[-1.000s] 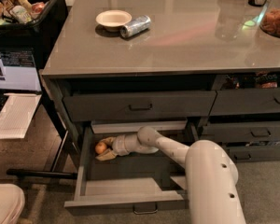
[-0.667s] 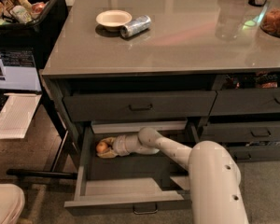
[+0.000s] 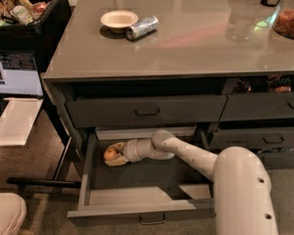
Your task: Pick orange from middle drawer and place on counter
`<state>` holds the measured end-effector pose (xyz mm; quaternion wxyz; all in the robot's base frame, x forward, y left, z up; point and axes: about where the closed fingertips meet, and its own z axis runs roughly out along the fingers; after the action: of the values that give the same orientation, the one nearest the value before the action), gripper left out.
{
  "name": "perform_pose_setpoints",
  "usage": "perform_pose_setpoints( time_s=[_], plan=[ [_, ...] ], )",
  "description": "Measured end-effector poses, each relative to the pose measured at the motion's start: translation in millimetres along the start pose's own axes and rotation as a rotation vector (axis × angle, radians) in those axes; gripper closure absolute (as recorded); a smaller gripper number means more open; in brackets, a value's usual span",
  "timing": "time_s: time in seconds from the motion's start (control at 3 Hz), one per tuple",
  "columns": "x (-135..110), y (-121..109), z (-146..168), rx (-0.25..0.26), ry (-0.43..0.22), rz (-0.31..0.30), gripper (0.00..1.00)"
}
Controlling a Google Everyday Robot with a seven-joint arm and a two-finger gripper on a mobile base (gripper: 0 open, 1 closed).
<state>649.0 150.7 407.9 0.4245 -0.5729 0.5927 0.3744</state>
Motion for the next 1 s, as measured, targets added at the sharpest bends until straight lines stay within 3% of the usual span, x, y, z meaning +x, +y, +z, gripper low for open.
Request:
perform_pose_setpoints(
  time_s=[0.67, 1.0],
  plan=[
    [-61, 29, -81, -0.111, 0.142, 0.006, 1.0],
    [-99, 32, -120, -0.124, 0.242, 0.002, 1.0]
  ],
)
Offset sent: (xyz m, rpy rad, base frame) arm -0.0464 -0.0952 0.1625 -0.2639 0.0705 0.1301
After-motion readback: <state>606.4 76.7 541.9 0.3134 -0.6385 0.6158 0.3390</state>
